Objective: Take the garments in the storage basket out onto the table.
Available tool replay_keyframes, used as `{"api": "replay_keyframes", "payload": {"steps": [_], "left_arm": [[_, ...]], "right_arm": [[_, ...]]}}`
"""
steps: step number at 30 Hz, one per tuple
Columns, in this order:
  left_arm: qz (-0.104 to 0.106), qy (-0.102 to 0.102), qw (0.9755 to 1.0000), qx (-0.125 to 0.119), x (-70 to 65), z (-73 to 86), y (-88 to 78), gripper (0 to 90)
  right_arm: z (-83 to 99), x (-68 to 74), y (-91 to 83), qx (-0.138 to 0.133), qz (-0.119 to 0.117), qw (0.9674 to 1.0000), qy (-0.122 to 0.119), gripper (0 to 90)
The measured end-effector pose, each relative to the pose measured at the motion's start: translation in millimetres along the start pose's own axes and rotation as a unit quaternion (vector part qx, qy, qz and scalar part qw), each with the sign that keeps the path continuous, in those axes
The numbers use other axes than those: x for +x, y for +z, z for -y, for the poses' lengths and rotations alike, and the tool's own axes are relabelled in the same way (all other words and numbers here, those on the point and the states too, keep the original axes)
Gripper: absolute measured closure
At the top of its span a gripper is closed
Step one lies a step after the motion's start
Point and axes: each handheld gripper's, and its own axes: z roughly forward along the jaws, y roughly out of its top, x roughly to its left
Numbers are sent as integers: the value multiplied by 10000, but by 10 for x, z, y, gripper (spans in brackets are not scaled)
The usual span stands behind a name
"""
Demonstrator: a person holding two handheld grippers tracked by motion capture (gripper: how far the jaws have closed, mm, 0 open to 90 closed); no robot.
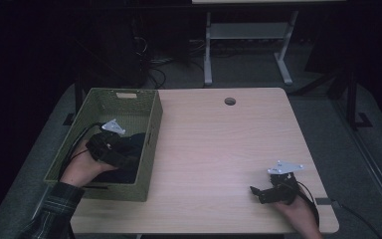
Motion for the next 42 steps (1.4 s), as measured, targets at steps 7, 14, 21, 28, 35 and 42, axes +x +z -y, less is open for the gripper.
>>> {"api": "replay_keyframes", "payload": {"steps": [7,14,21,28,35,42], "left_arm": [[-13,27,9997,258,23,85,124,139],[7,42,9989,466,19,130,228,138],[-20,136,9964,837,11,125,344,135],[0,317,9927,1161,12,70,443,135],[-46,371,9878,1511,63,63,610,132],[23,300,9849,1703,135,85,743,128]], "right_arm": [[0,0,0,-1,2,10000,-3,16],[0,0,0,0,1,10000,2,16],[0,0,0,-1,4,10000,-1,17],[0,0,0,-1,3,10000,4,17],[0,0,1,-3,3,10000,1,16],[0,1,0,0,2,10000,4,17]]}}
